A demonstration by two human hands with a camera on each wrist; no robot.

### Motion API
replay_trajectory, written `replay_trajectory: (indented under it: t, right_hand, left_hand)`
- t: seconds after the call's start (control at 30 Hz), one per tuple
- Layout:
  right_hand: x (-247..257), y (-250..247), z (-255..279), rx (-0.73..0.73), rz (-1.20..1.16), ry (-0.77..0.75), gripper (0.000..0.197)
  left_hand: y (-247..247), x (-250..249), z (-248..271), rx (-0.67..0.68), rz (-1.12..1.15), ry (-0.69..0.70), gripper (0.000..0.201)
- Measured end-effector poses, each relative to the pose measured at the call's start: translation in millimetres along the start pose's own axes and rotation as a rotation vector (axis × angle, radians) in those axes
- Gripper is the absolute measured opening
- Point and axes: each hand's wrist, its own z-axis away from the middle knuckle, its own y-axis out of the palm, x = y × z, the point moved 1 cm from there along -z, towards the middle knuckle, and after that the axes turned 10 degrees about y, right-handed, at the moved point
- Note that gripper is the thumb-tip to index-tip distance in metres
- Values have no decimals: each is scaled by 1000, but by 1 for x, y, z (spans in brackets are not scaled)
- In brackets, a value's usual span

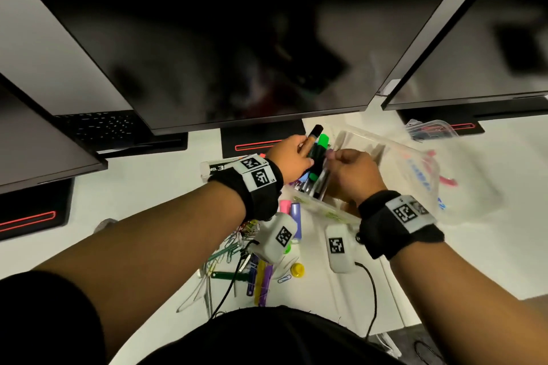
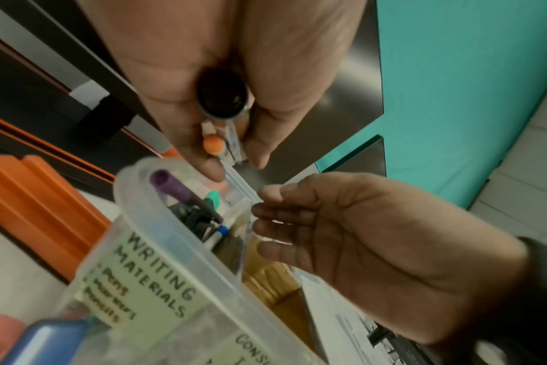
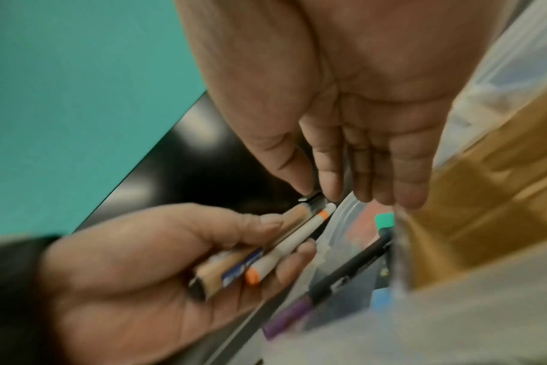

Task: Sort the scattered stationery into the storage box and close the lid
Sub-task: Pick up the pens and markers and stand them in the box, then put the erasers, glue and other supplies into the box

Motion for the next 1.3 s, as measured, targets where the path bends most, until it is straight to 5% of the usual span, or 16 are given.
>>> replay_trajectory:
  t: [0.2,0.43,0.53,0.67,0.8,1.0,1.3]
  right_hand:
    - [-27,-12,33,56,470,-248,18]
    - [-50,3,36,131,750,-294,26]
    - [-53,7,35,148,785,-322,26]
    - [-51,9,37,180,771,-324,24]
    - [-46,9,37,133,726,-274,21]
    - [-11,29,45,-56,488,-409,16]
    - [13,133,58,329,871,-582,19]
  left_hand:
    - [24,-6,-10,60,-159,109,47]
    - [32,3,0,349,-636,193,45]
    - [32,5,7,373,-722,180,39]
    - [19,9,13,322,-590,174,37]
    - [-15,19,21,119,-256,243,44]
    - [-85,67,36,-100,-194,127,28]
    - [-158,157,110,26,-502,-274,35]
